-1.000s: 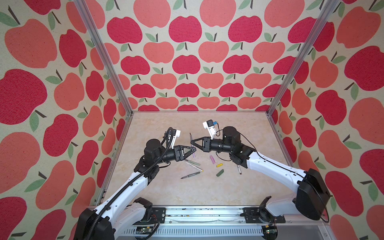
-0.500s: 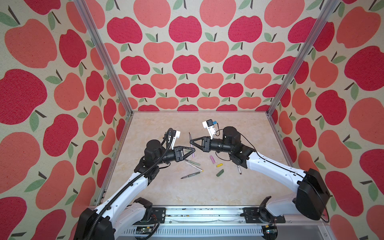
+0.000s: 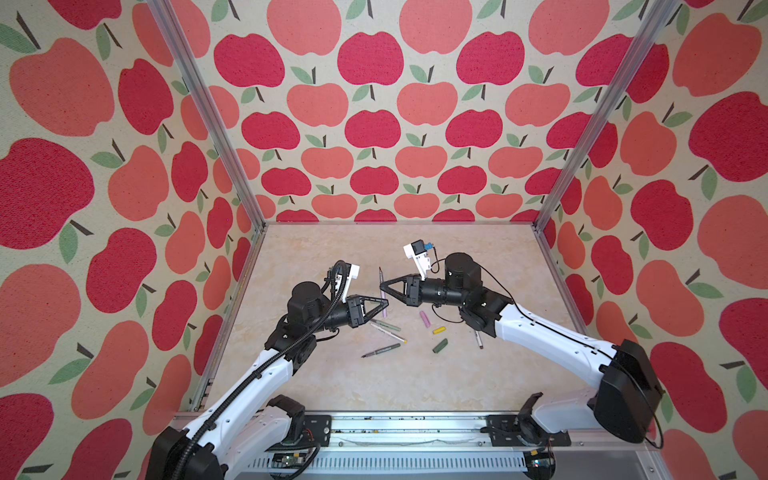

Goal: Insert the pens into the pen caps

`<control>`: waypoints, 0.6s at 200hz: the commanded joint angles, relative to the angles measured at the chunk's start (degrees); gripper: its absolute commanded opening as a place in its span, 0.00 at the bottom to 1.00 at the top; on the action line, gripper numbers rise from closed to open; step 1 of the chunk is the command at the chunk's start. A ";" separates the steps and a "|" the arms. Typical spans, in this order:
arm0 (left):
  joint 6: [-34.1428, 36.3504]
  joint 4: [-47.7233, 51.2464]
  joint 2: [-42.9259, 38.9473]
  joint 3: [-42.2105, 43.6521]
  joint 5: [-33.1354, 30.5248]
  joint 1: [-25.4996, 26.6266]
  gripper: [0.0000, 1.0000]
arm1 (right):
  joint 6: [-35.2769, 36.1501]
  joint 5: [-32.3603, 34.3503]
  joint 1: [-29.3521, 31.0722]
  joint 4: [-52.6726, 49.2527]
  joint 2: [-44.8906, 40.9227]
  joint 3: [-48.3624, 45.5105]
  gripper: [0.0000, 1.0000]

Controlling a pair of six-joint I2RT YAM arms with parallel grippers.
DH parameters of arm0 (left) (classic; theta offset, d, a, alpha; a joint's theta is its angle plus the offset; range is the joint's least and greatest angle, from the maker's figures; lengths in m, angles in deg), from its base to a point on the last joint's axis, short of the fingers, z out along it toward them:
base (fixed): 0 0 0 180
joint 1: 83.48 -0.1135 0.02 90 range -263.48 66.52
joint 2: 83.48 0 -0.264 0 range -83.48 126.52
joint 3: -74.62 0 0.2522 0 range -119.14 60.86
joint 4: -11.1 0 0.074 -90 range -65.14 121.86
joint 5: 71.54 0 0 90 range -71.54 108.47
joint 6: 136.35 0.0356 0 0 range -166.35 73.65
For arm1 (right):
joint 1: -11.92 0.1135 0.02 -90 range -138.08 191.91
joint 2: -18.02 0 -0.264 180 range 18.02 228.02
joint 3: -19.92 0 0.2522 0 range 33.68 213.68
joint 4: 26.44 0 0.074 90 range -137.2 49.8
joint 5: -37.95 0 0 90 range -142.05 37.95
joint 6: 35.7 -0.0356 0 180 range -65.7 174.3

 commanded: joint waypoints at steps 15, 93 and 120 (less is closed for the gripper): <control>5.11 7.79 -2.00 -0.75 -0.02 -1.95 0.00 | 7.25 4.72 -1.84 -11.50 -5.74 2.12 0.33; 11.06 23.62 -4.55 -2.78 -1.93 -2.34 0.00 | 20.98 28.35 -4.70 -47.41 -1.90 9.18 0.37; 11.16 26.76 -4.41 -2.46 -2.97 -2.29 0.00 | 23.39 31.54 -4.72 -52.26 6.34 10.69 0.37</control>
